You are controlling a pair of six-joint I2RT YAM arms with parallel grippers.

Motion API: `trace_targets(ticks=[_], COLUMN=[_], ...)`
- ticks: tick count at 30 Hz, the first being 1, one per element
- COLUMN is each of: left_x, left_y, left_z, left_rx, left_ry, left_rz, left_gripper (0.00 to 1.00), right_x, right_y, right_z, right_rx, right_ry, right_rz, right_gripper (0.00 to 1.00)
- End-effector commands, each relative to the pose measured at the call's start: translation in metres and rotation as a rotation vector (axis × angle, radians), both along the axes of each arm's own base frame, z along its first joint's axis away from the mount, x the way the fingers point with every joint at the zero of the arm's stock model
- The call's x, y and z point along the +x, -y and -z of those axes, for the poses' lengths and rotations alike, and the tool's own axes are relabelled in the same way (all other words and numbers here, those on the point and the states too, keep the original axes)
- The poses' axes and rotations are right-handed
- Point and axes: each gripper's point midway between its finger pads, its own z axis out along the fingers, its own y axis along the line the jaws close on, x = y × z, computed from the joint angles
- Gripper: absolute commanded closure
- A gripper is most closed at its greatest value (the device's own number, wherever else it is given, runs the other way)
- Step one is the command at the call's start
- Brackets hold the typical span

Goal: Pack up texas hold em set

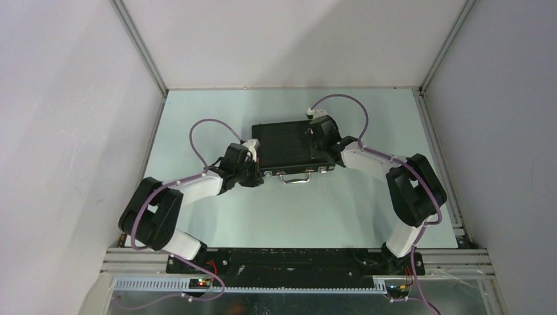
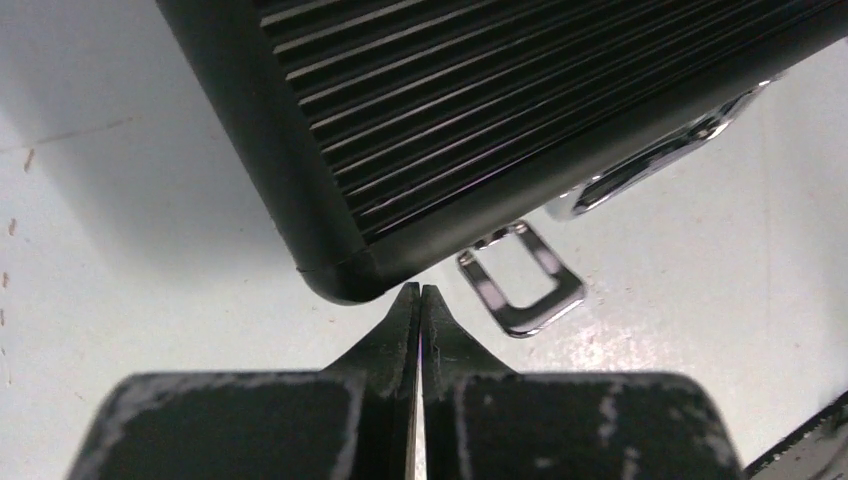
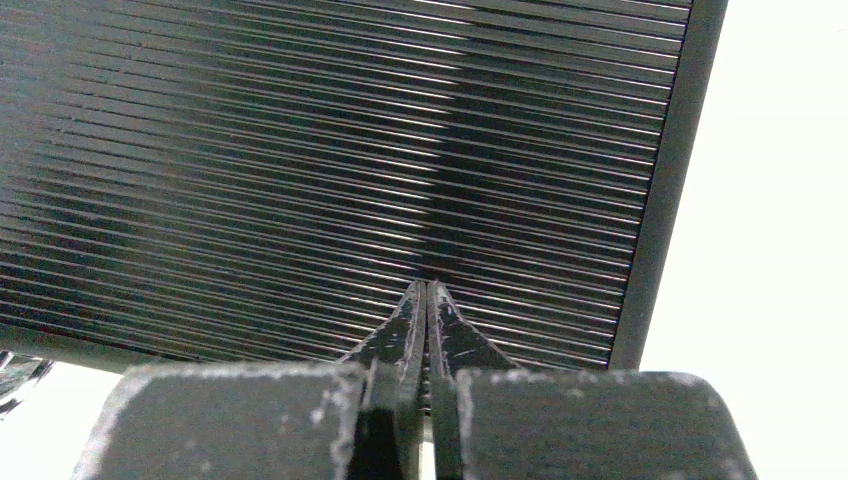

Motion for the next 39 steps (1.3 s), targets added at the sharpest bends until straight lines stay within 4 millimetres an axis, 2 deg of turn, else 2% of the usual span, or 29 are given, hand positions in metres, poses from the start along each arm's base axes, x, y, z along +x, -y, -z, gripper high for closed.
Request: trace_targets(ticks=[1,3,5,6,10,14,16,18,20,22,25,28,31,33,35,39], left_x=[0.001,0.001,0.002,0.005,0.006,0.016,0.018,0.02,0.02,0.016,0.008,-0.005,-0.014,-0.014,-0.012,-0.004], left_y=[-0.003,-0.009,-0.012,-0.014,-0.013,-0.001,0.006,0.012,0.018,0.024,0.024,0.014,0.004,-0.003,-0.009,-0.018], left_z=[0.013,0.014,0.002,-0.011,-0.043,-0.08,-0.092,-0.095,-0.088,-0.072,-0.032,0.006,0.034,0.041,0.038,0.02], left_rx=[0.028,0.038,0.02,0.005,-0.015,-0.061,-0.085,-0.094,-0.091,-0.096,-0.078,-0.044,0.003,0.041,0.059,0.077], left_ry=[-0.002,0.006,0.051,0.092,0.152,0.207,0.223,0.216,0.196,0.159,0.074,0.02,-0.032,-0.045,-0.028,0.039], left_rz=[-0.016,-0.052,-0.081,-0.097,-0.084,-0.048,-0.023,0.001,0.025,0.053,0.065,0.046,0.022,-0.009,-0.037,-0.087], left_gripper=[1.0,1.0,1.0,1.0,1.0,1.0,1.0,1.0,1.0,1.0,1.0,1.0,1.0,1.0,1.0,1.0], right_x=[-0.024,-0.025,-0.025,-0.025,-0.025,-0.024,-0.024,-0.024,-0.025,-0.025,-0.025,-0.025,-0.025,-0.025,-0.025,-0.025], right_y=[0.013,0.014,0.013,0.014,0.012,0.012,0.012,0.012,0.011,0.011,0.012,0.012,0.012,0.011,0.01,0.01], right_z=[0.042,0.043,0.042,0.042,0.041,0.04,0.04,0.041,0.041,0.041,0.042,0.042,0.042,0.042,0.042,0.042], right_rx=[-0.079,-0.082,-0.081,-0.081,-0.074,-0.072,-0.075,-0.076,-0.071,-0.07,-0.076,-0.076,-0.076,-0.072,-0.068,-0.067], right_ry=[-0.136,-0.136,-0.135,-0.134,-0.132,-0.128,-0.129,-0.129,-0.133,-0.135,-0.136,-0.136,-0.134,-0.135,-0.135,-0.136], right_rz=[-0.008,-0.007,-0.008,-0.007,-0.012,-0.012,-0.011,-0.013,-0.016,-0.018,-0.016,-0.016,-0.016,-0.018,-0.019,-0.019], right_gripper=[1.0,1.0,1.0,1.0,1.0,1.0,1.0,1.0,1.0,1.0,1.0,1.0,1.0,1.0,1.0,1.0])
